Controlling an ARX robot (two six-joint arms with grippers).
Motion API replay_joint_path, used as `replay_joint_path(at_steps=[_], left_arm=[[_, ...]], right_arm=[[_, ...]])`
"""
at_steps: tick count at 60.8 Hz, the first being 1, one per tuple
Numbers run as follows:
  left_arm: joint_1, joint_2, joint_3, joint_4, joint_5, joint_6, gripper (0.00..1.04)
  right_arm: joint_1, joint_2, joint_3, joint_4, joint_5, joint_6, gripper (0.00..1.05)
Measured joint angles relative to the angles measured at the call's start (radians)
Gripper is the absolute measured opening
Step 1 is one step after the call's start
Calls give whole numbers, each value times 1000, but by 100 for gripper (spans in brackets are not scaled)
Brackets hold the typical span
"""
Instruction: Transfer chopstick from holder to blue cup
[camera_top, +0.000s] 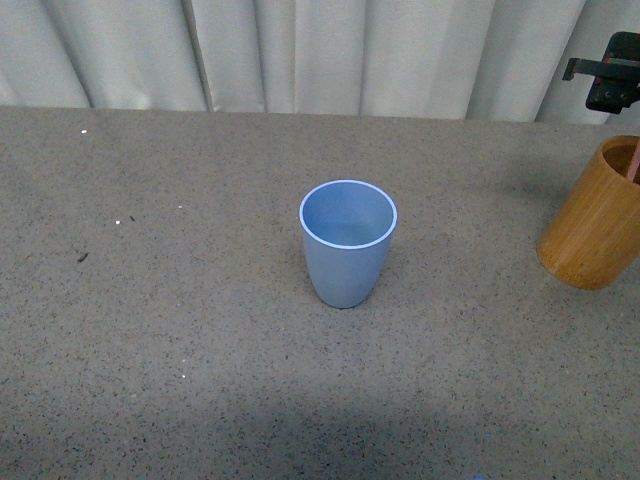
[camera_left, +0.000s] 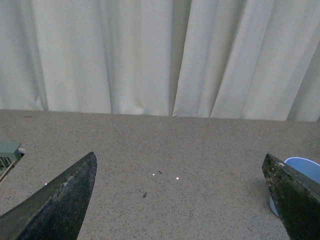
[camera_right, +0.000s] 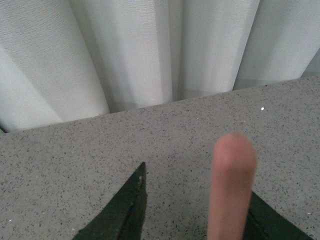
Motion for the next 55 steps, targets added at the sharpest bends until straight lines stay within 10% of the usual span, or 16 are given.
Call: replay_joint_path(at_steps=[13, 55], left_arm=[[0, 0, 0, 0, 0, 0, 98], [0, 0, 0, 0, 0, 0, 98]], right_arm=[[0, 0, -39, 30, -13, 0, 1], [-8, -612, -80, 0, -22, -160, 1]])
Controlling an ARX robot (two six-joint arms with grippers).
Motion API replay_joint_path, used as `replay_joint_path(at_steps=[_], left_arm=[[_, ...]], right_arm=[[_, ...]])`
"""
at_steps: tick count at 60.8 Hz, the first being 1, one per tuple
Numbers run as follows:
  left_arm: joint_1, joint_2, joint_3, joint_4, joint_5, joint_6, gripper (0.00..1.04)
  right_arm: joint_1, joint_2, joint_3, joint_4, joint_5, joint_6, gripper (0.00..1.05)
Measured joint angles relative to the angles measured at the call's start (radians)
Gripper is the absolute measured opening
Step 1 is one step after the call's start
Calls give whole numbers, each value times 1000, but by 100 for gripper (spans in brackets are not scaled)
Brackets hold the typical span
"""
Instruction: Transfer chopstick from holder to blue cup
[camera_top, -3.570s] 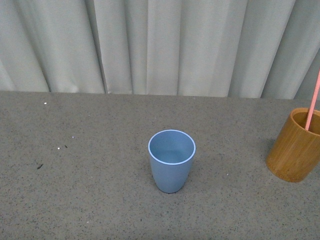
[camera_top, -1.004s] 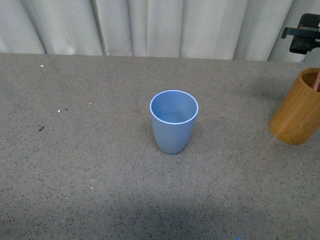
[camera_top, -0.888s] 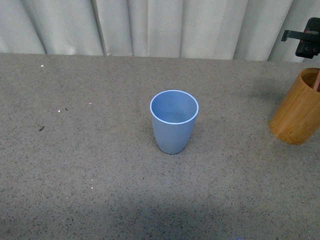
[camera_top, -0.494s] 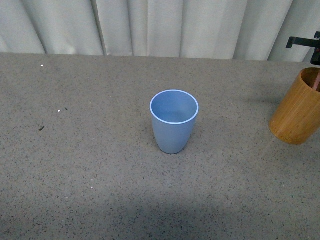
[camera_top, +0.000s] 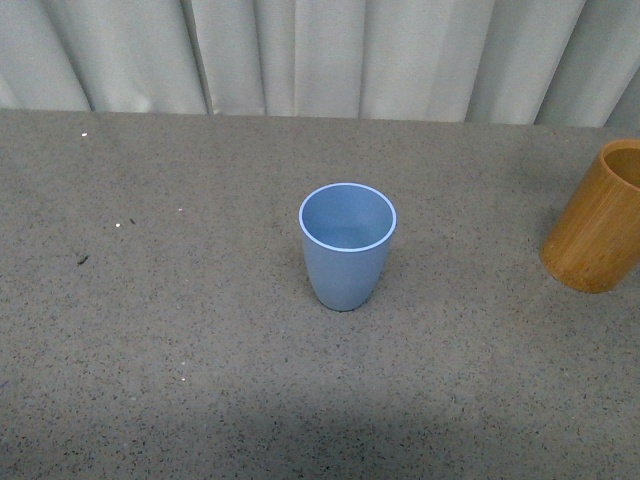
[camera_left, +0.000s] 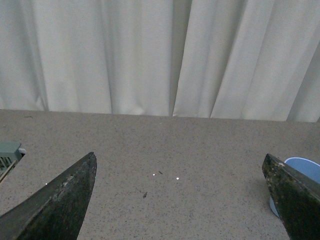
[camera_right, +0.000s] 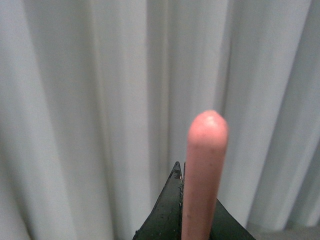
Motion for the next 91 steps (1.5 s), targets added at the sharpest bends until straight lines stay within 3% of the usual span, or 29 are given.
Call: replay_joint_path(at_steps=[13, 25, 37, 66, 91], left_arm=[[0, 0, 0, 0, 0, 0, 98], [0, 0, 0, 0, 0, 0, 98], [0, 0, 0, 0, 0, 0, 98], [0, 0, 0, 0, 0, 0, 98], [0, 0, 0, 0, 0, 0, 98]], right_arm=[[135, -64, -1, 7, 18, 85, 1], [289, -15, -104, 106, 77, 211, 1], [387, 90, -208, 208, 117, 307, 1], [472, 212, -296, 328, 124, 356, 1], [491, 250, -307, 354, 133, 364, 1]])
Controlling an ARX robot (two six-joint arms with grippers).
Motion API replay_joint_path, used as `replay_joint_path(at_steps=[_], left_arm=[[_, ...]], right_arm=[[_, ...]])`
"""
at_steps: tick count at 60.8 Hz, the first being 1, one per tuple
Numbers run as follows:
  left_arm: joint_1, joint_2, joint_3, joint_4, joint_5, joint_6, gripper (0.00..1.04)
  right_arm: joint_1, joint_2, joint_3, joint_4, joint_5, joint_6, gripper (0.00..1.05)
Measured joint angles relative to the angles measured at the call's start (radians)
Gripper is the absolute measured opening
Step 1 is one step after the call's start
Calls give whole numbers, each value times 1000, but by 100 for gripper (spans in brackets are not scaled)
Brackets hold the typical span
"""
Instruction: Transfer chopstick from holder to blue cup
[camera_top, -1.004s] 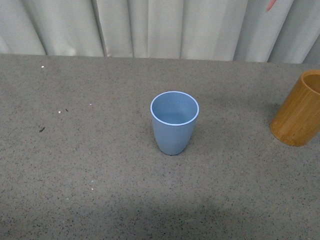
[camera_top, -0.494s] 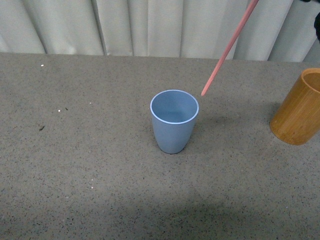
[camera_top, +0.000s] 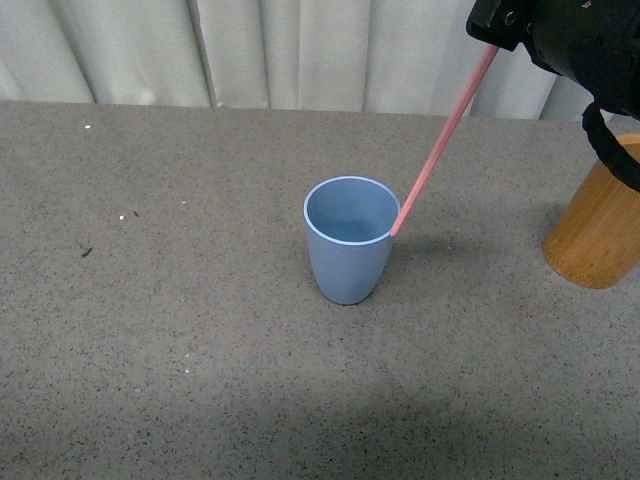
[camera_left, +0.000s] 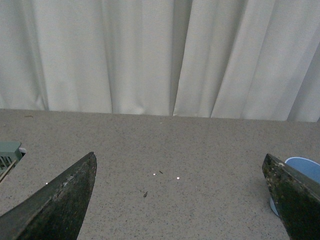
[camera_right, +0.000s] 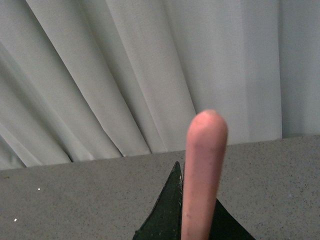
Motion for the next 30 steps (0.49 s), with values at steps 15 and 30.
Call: replay_joint_path(at_steps=[15, 30], left_arm=[[0, 0, 0, 0, 0, 0, 98], [0, 0, 0, 0, 0, 0, 98]], right_arm=[[0, 16, 14, -10, 6, 1, 1], [-10, 16, 66, -48, -9, 3, 1]])
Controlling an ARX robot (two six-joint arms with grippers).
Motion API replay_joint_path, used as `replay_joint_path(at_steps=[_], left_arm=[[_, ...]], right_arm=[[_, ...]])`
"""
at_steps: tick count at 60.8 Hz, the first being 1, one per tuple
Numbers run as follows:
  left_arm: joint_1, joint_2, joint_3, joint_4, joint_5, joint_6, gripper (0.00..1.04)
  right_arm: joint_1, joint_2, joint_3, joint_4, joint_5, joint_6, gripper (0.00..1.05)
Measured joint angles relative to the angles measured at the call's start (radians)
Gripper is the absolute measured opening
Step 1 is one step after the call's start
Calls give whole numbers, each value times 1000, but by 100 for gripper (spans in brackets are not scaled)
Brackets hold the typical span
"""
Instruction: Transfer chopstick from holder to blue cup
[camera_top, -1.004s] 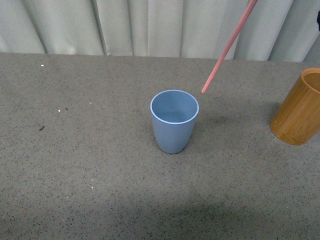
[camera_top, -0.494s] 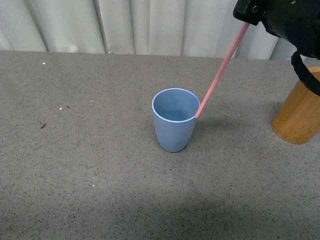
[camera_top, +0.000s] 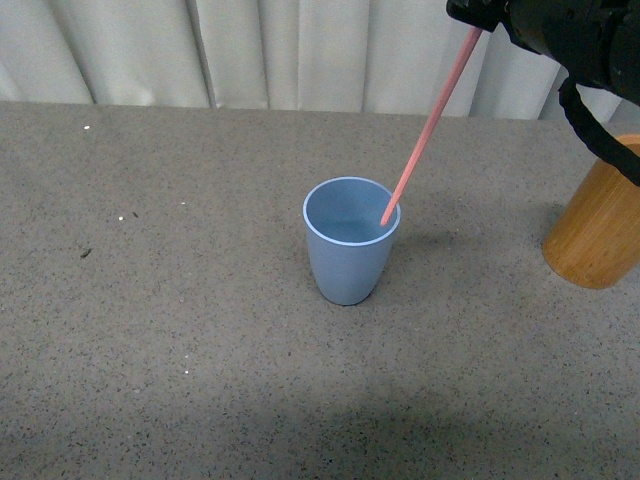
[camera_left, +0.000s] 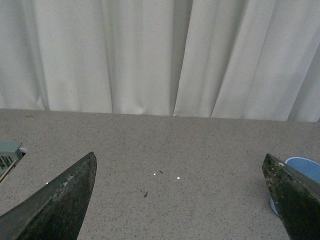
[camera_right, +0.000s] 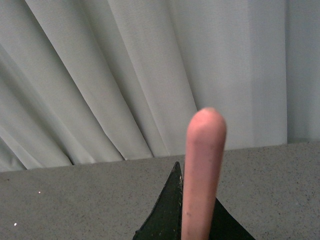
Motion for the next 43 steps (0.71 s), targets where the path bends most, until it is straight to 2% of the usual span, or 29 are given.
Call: replay_joint_path(at_steps=[28, 43], left_arm=[[0, 0, 0, 0, 0, 0, 98], [0, 0, 0, 0, 0, 0, 98]], right_arm=[[-22, 108, 140, -61, 3, -2, 1], [-2, 129, 173, -79, 16, -5, 1]])
